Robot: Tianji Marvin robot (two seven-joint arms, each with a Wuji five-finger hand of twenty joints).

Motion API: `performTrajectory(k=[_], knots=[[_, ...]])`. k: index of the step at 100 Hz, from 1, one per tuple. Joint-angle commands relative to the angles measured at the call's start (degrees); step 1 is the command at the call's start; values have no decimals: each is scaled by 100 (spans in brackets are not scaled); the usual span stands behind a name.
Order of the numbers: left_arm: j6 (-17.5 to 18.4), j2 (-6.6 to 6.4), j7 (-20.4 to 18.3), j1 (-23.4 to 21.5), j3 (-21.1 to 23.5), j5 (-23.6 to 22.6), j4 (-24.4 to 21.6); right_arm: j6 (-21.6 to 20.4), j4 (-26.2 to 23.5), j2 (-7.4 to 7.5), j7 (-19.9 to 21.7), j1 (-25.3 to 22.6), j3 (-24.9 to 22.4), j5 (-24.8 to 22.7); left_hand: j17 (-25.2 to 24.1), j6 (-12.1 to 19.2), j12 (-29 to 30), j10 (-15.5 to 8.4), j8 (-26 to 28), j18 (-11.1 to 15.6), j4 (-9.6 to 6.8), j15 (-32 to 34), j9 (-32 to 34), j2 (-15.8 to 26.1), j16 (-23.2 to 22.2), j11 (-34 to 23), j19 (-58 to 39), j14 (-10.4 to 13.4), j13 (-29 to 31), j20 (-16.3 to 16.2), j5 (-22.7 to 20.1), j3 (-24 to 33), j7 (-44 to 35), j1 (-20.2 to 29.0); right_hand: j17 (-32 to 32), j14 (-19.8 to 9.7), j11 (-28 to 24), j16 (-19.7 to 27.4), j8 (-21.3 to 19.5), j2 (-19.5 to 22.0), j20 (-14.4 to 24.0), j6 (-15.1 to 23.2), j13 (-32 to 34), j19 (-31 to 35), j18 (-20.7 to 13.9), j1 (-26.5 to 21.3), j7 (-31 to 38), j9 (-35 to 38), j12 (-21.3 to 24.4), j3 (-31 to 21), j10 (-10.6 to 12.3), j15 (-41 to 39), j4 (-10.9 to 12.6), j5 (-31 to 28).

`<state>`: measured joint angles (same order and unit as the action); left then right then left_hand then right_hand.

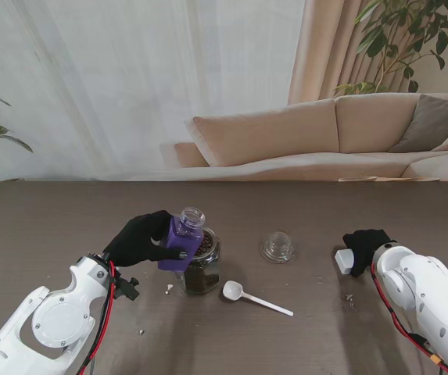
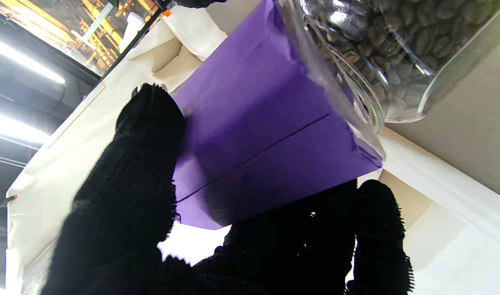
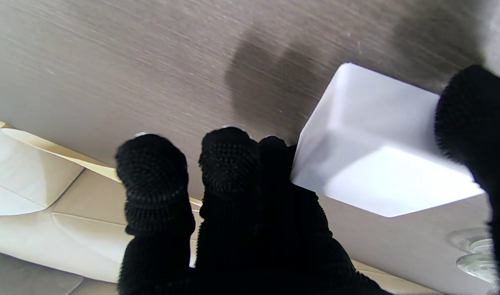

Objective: Portion coffee beans from the glass jar into the coffee jar

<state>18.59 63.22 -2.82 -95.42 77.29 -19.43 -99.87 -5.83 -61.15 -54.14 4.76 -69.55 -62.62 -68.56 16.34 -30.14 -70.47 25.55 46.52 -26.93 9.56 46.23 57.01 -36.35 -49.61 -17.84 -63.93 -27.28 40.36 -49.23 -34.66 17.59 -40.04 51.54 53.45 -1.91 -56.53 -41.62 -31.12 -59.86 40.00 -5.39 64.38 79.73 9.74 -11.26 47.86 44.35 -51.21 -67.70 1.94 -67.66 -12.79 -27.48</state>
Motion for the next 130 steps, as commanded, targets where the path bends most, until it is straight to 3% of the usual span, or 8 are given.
performTrajectory(k=[1, 14, 20, 27, 41, 71, 94, 130], knots=[[-3, 10, -96, -12, -3, 3, -21, -77, 406, -36, 164, -169, 162, 28, -179, 263, -144, -413, 364, 326, -320, -9, 495, 668, -89, -430, -264, -186, 130, -169, -554, 2037, -2270, 1059, -1635, 11, -116, -90, 444, -84, 127, 2119, 21, 234, 125, -148, -389, 81, -45, -139, -68, -152, -24, -1257], [14, 10, -95, 1, -10, 10, -8, -95, 669, -36, -75, -31, 411, 192, -178, 269, -141, -411, 364, 329, -318, -13, 491, 669, -88, -429, -265, -188, 122, -169, -552, 2041, -2272, 1059, -1497, 12, -120, -64, 223, -39, 139, 2194, 262, 290, 181, -559, -76, 540, -36, -175, -28, -163, 17, -2341], [25, 8, -102, 2, -4, 8, -10, -92, 772, -34, -167, 23, 521, 248, -179, 272, -142, -409, 363, 331, -316, -8, 493, 665, -90, -431, -264, -186, 133, -170, -553, 2041, -2273, 1059, -1427, 2, -80, -56, 659, -31, 110, 2326, 376, 314, 190, -874, 191, 765, -82, -14, 14, -163, -788, -2555], [35, 6, -106, -1, 6, 2, -16, -100, 852, -37, -221, 73, 600, 327, -176, 271, -142, -413, 362, 333, -315, -9, 495, 670, -89, -432, -266, -188, 129, -170, -554, 2042, -2274, 1054, -1353, 5, -66, -63, 1233, 11, 99, 2511, 504, 354, 192, -1229, 874, 1090, -90, 165, 82, -177, -1095, -2704], [48, 5, -105, -10, 21, -9, -24, -150, 935, -37, -307, 122, 681, 388, -178, 273, -141, -412, 355, 329, -312, -11, 492, 669, -89, -433, -266, -195, 124, -171, -549, 2044, -2269, 1052, -1186, 19, -88, -76, 1470, 251, 95, 2501, 786, 443, 184, -1468, 1420, 1722, -88, 168, 231, -248, -1010, -3237], [17, 10, -76, -53, 27, -29, -64, -518, 919, -12, -217, 131, 578, 390, -191, 263, -139, -389, 346, 319, -307, -10, 489, 667, -93, -435, -270, -214, 119, -178, -554, 2039, -2261, 1060, -1049, 11, -32, -123, 1173, 518, 69, 2167, 1005, 525, 3, -1506, 1569, 2143, -224, 108, 406, -316, -925, -3278], [36, 10, -70, -61, 43, -35, -74, -827, 867, -44, -603, 71, 291, 350, -191, 266, -140, -398, 352, 316, -308, -6, 493, 672, -96, -441, -272, -216, 119, -181, -549, 2034, -2262, 1062, -888, -21, -22, -169, 725, 500, 45, 1935, 1121, 581, -111, -1465, 1607, 2305, -389, -143, 337, -343, -942, -3304], [31, 17, -38, -100, 74, -43, -118, -1029, 167, -116, -367, -250, -480, 192, -185, 268, -140, -397, 358, 321, -308, -3, 492, 667, -97, -441, -276, -206, 124, -186, -554, 2034, -2265, 1062, -873, -34, -41, -198, 393, 672, 26, 1763, 1119, 566, -141, -1411, 1604, 2286, -513, -290, 252, -365, -928, -3256]])
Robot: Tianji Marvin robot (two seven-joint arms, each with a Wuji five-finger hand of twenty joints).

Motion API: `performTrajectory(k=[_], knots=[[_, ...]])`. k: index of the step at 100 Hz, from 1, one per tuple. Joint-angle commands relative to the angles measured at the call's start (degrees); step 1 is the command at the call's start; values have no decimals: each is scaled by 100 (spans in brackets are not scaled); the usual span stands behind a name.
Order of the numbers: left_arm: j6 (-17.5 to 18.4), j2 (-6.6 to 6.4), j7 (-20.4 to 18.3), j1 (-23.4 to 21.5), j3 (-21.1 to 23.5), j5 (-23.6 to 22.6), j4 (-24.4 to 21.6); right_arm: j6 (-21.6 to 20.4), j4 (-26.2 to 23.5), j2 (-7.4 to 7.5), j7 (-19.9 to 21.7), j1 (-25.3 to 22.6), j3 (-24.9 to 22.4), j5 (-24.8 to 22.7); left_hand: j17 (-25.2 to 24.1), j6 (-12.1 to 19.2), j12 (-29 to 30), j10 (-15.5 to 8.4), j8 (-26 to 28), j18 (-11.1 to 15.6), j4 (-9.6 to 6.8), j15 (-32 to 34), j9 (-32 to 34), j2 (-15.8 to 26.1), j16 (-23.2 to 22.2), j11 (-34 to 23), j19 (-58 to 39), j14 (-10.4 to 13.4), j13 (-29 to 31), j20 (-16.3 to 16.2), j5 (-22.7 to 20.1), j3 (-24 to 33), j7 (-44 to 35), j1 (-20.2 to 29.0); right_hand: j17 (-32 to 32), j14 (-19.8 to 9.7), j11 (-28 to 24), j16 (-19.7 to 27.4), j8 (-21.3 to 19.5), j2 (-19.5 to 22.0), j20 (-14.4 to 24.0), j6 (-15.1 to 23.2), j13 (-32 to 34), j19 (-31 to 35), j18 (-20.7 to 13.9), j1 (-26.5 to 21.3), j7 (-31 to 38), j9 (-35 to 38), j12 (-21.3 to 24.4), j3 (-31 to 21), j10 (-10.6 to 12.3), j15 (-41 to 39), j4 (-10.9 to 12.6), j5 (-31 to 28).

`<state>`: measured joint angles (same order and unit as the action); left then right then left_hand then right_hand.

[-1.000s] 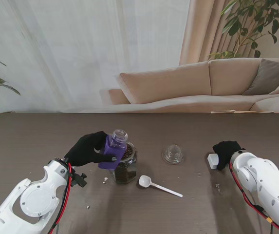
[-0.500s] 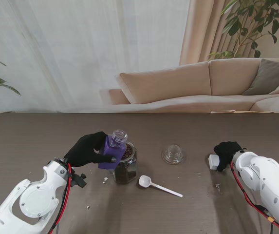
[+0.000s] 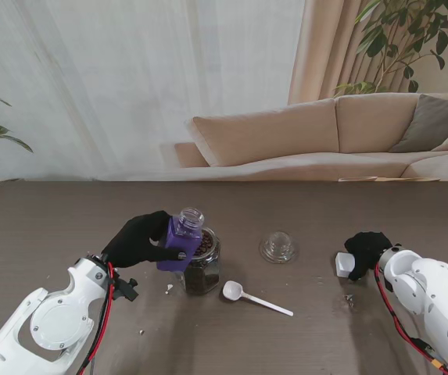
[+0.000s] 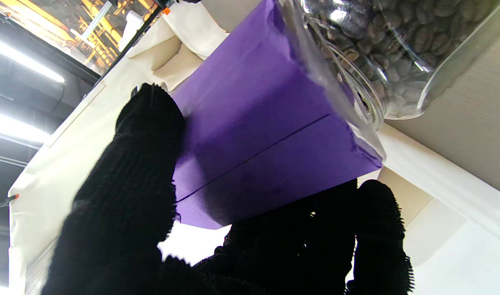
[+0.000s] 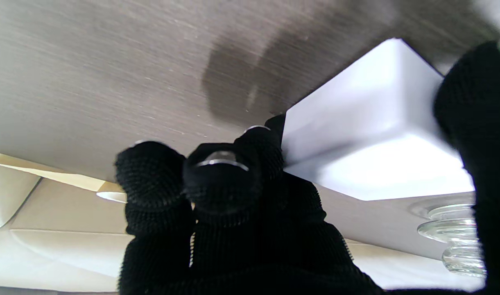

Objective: Portion coffee beans from the glass jar into the coffee jar

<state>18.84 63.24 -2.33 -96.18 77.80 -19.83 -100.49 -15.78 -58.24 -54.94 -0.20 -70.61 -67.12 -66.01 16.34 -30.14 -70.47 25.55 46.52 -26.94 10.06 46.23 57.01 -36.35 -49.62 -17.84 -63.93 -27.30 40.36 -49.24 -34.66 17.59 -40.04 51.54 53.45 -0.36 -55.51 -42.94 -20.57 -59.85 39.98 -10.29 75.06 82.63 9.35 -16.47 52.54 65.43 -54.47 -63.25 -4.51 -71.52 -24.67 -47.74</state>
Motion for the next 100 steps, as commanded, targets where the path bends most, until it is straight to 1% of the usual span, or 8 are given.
performTrajectory(k=[1, 19, 36, 51, 67, 75, 100], knots=[[8, 15, -87, -25, 25, -3, -57, -32, -144, -38, 137, -153, -46, -64, -183, 268, -140, -399, 358, 321, -358, -3, 491, 667, -96, -441, -278, -204, 125, -185, -553, 2032, -2265, 1059, -872, -189, -143, -66, -666, 676, 27, 2253, 51, 275, -102, -890, 1134, 178, -190, -737, 897, 21, 261, -1229], [13, 16, -79, -44, 43, -10, -70, 5, -471, -78, 273, -273, -288, -85, -181, 266, -140, -405, 360, 320, -358, -3, 501, 663, -96, -444, -282, -199, 127, -188, -559, 2039, -2268, 1058, -862, -208, -136, -73, -730, 683, 23, 2236, 53, 272, -98, -872, 1106, 175, -207, -741, 885, 10, 255, -1225], [5, 20, -62, -49, 42, -7, -78, 98, -741, -132, 474, -327, -453, 53, -181, 268, -138, -403, 356, 318, -358, -2, 500, 665, -96, -441, -278, -200, 129, -187, -561, 2045, -2268, 1057, -857, -223, -129, -71, -765, 675, 21, 2240, 53, 272, -97, -891, 1084, 171, -219, -735, 884, 17, 257, -1225], [7, 20, -70, -45, 45, 9, -79, 308, -943, -203, 706, -341, -535, 390, -189, 265, -140, -399, 354, 319, -357, -6, 497, 664, -96, -440, -272, -205, 118, -185, -556, 2044, -2264, 1060, -833, -199, -128, -86, -806, 680, 14, 2205, 56, 260, -61, -925, 1083, 173, -230, -720, 825, -15, 267, -1211], [23, 20, -72, -47, 62, 15, -83, 592, -1134, -281, 943, -305, -587, 850, -191, 259, -140, -402, 355, 316, -357, -5, 495, 667, -96, -439, -270, -200, 121, -185, -558, 2044, -2265, 1061, -833, -179, -126, -92, -835, 666, 13, 2162, 53, 254, -32, -965, 1076, 178, -238, -712, 799, -33, 278, -1212], [28, 20, -71, -45, 69, 17, -81, 754, -1269, -327, 1028, -294, -619, 1103, -191, 257, -143, -399, 355, 316, -358, -5, 495, 661, -96, -439, -270, -209, 121, -185, -559, 2045, -2264, 1065, -832, -139, -120, -95, -847, 647, 18, 2096, 51, 257, 2, -1004, 1067, 186, -243, -700, 739, -43, 286, -1227], [37, 18, -97, 2, 53, 61, -47, 1108, -1942, -428, 1273, -307, -727, 1653, -203, 252, -142, -390, 354, 315, -359, -10, 487, 668, -96, -432, -265, -213, 109, -185, -554, 2042, -2255, 1071, -837, -95, -101, -100, -862, 643, 25, 2024, 47, 253, 28, -1048, 1045, 201, -253, -673, 706, -63, 301, -1233]])
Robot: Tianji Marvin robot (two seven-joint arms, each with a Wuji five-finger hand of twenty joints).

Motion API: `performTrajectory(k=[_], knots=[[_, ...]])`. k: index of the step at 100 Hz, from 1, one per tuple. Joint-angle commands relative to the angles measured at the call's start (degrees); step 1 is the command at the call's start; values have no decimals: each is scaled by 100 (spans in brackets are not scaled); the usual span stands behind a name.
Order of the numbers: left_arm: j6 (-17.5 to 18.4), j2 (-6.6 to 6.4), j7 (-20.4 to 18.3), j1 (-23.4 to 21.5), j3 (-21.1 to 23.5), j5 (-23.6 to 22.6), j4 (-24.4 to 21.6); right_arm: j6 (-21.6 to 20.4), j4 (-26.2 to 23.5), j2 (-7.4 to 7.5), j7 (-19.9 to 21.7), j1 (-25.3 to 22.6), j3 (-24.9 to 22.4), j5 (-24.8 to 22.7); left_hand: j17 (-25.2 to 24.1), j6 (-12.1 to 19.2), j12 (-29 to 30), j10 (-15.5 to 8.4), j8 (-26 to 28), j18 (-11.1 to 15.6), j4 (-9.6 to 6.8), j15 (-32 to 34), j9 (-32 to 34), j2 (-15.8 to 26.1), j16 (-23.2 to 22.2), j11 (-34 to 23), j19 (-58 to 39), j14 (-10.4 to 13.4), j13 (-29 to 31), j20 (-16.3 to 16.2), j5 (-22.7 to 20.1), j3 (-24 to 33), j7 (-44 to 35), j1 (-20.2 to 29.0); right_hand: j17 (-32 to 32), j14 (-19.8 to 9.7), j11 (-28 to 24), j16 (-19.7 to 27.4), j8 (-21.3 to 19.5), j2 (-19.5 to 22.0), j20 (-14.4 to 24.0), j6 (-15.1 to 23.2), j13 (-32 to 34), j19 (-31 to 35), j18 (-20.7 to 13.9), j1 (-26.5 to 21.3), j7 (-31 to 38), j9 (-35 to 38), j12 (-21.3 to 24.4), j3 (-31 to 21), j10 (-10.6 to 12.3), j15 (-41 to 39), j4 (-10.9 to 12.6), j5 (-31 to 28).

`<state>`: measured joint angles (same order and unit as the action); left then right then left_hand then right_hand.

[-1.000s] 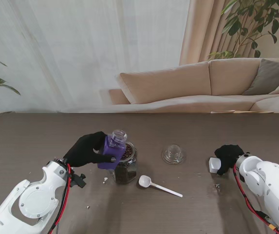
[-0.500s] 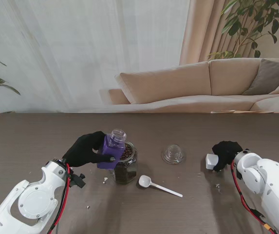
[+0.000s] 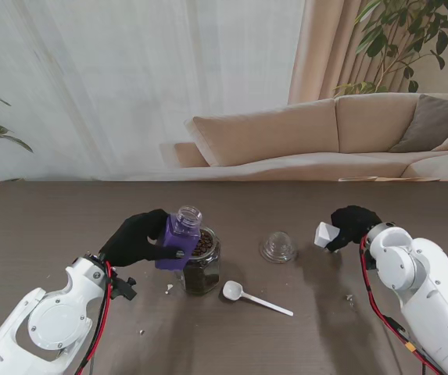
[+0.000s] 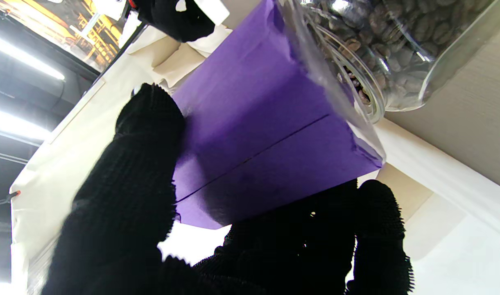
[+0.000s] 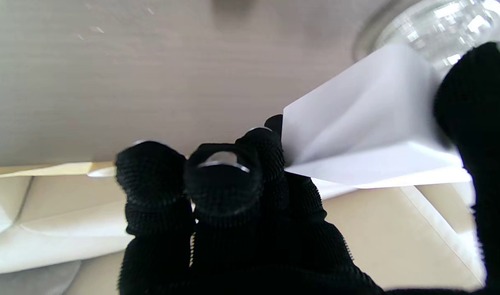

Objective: Portion coffee beans from the glass jar into the coffee jar

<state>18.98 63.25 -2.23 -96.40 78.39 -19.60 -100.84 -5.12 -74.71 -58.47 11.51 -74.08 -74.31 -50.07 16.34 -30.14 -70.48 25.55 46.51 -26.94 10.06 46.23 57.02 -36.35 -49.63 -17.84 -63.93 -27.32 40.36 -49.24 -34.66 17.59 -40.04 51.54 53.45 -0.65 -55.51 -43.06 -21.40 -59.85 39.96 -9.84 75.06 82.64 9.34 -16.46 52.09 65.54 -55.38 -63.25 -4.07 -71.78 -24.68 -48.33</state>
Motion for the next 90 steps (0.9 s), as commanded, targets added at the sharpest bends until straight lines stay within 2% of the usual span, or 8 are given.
performTrajectory(k=[1, 35, 90], knots=[[25, 16, -109, 27, -7, 40, -11, 50, -323, -78, 110, 41, -10, 70, -203, 248, -143, -391, 354, 315, -359, -9, 489, 670, -95, -434, -265, -214, 113, -184, -555, 2041, -2253, 1072, -841, -64, -101, -88, -780, 651, 28, 1977, 47, 252, 31, -1046, 1090, 190, -162, -671, 662, -38, 303, -1176], [105, 4, -177, 119, -22, 94, 4, 415, -1188, -160, 309, 80, 2, 571, -196, 259, -146, -397, 363, 311, -360, -8, 495, 671, -95, -436, -272, -204, 120, -188, -558, 2036, -2256, 1066, -845, -52, -87, -90, -795, 668, 37, 1965, 46, 251, 44, -1056, 1075, 194, -172, -636, 645, -51, 315, -1183], [158, -28, -411, 453, -251, 302, 198, 855, -2378, -325, 104, -97, 141, 1543, -196, 264, -149, -410, 363, 320, -359, -15, 495, 668, -95, -432, -269, -201, 109, -189, -552, 2047, -2258, 1065, -864, 10, -60, -94, -801, 673, 48, 1906, 43, 248, 90, -1121, 1054, 197, -193, -602, 580, -76, 340, -1181]])
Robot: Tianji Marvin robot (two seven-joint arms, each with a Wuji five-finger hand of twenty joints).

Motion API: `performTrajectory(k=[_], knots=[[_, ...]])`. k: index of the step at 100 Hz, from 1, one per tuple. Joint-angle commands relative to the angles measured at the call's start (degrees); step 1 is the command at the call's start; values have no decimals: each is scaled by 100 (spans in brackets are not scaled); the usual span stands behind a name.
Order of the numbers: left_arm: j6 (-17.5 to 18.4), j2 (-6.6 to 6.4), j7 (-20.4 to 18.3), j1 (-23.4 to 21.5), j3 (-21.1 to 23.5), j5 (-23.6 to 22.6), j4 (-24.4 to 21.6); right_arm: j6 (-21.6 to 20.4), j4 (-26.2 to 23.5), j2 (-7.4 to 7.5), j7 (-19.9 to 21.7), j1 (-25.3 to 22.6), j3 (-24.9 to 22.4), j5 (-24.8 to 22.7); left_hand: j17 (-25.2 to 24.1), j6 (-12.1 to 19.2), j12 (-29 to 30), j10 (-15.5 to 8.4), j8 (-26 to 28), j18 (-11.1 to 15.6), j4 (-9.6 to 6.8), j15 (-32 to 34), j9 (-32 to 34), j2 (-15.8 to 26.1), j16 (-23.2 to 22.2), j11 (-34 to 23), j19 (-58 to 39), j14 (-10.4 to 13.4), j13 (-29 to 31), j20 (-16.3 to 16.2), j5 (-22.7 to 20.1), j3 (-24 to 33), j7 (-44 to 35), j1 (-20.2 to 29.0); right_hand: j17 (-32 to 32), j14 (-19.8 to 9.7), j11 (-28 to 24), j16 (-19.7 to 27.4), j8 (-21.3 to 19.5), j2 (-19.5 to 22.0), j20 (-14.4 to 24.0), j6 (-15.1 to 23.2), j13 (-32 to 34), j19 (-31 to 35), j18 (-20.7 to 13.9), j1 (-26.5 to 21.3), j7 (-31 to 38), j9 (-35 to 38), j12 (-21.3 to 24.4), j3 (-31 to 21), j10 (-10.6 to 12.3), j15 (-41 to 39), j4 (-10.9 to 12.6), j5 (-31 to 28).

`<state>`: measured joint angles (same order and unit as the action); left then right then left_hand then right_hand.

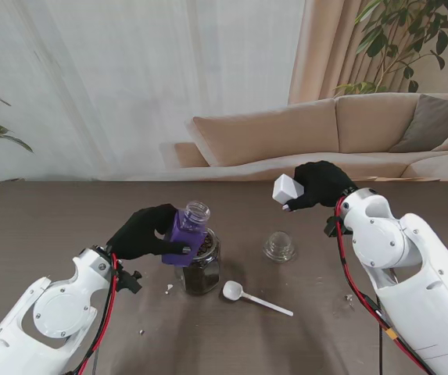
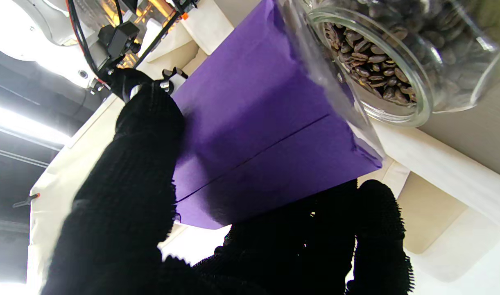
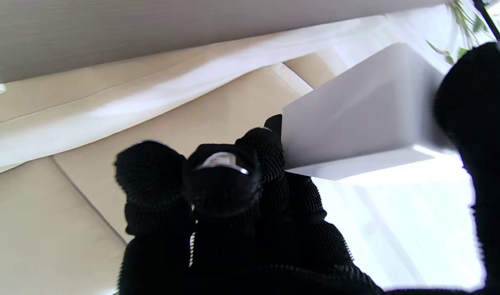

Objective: Portion coffee beans from the glass jar into the coffee jar

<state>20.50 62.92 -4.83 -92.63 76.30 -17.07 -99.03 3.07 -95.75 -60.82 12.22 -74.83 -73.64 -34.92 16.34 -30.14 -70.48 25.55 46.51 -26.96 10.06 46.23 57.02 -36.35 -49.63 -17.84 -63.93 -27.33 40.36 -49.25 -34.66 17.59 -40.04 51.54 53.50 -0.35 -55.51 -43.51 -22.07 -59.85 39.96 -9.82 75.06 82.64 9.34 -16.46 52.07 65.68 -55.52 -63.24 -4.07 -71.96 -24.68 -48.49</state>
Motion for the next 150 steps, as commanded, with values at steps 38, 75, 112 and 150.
performTrajectory(k=[38, 75, 112, 150], knots=[[10, -16, -320, 353, -275, 186, 176, 348, -944, -211, -207, -55, 595, 584, -201, 260, -156, -405, 364, 329, -363, -14, 493, 672, -97, -431, -263, -201, 109, -186, -548, 2041, -2258, 1073, -880, -8, -49, -48, -739, 681, 55, 1901, 42, 250, 108, -1131, 1049, 173, -190, -585, 558, -64, 350, -1162], [17, -34, -450, 519, -412, 270, 256, 510, -1113, -249, -236, 25, 1082, 717, -203, 262, -160, -410, 368, 329, -368, -12, 492, 670, -99, -429, -261, -200, 109, -186, -553, 2049, -2262, 1067, -880, 7, -39, -46, -741, 694, 59, 1882, 41, 254, 131, -1136, 1048, 174, -192, -574, 541, -69, 356, -1162], [51, -44, -505, 605, -474, 286, 316, 521, -1101, -185, 54, 152, 1303, 570, -200, 267, -164, -415, 361, 333, -364, -10, 502, 663, -100, -430, -262, -194, 117, -187, -552, 2058, -2262, 1058, -893, -4, -35, -44, -742, 728, 62, 1875, 40, 256, 131, -1121, 1045, 173, -190, -559, 544, -72, 359, -1155], [58, -37, -480, 617, -504, 289, 328, 381, -1062, -158, 77, 221, 1502, 161, -198, 263, -169, -416, 357, 345, -366, -8, 503, 653, -101, -429, -267, -183, 118, -190, -555, 2076, -2266, 1064, -863, -34, -41, -50, -750, 713, 50, 1901, 45, 254, 105, -1103, 1043, 180, -182, -576, 559, -103, 353, -1153]])
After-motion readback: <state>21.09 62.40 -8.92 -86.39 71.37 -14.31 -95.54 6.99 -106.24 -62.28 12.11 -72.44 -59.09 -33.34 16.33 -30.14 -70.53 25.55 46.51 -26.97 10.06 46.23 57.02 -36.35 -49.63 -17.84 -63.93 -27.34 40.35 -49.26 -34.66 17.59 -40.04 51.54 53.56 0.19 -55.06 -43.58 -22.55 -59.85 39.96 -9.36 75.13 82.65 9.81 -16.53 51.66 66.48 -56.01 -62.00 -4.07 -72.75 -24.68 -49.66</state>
